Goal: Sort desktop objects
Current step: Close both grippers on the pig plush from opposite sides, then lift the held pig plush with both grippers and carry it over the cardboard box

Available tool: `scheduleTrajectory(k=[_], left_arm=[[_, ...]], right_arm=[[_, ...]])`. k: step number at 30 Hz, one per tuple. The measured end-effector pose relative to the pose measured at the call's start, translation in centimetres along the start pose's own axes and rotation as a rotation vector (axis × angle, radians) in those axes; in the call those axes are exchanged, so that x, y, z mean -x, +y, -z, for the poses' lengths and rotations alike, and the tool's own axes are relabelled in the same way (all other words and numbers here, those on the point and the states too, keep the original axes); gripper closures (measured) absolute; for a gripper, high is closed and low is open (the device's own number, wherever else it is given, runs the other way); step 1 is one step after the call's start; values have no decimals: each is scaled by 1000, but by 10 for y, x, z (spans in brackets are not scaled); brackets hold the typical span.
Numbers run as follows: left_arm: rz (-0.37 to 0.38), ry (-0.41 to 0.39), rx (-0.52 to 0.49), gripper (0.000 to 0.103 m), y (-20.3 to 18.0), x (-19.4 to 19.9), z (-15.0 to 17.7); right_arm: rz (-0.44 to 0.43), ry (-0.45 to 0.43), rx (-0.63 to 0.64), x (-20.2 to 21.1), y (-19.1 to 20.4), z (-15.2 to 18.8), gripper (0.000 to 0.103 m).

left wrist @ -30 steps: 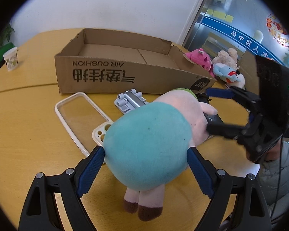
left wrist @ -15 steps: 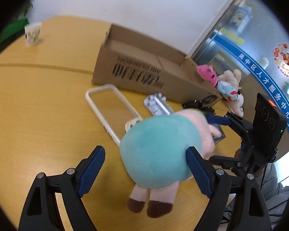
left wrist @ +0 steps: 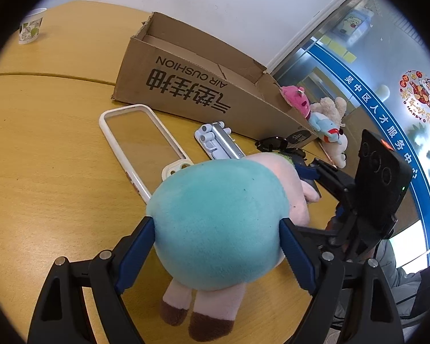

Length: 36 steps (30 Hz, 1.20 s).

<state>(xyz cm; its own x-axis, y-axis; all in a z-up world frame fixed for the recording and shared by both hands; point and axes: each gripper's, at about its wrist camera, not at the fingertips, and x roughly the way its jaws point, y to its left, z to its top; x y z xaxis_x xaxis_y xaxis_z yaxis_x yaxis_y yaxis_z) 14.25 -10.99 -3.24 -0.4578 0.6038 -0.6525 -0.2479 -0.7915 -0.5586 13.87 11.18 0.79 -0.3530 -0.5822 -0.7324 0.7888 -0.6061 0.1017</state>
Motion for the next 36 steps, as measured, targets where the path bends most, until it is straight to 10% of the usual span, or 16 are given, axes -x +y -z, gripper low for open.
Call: scheduleTrajectory(k=[15, 36], left_arm=[[27, -106, -150, 28, -54, 17, -55], [91, -429, -554, 28, -187, 81, -257]], right_arm=[[48, -94, -66, 36, -16, -18, 18], [383, -456, 55, 189, -89, -187, 18]])
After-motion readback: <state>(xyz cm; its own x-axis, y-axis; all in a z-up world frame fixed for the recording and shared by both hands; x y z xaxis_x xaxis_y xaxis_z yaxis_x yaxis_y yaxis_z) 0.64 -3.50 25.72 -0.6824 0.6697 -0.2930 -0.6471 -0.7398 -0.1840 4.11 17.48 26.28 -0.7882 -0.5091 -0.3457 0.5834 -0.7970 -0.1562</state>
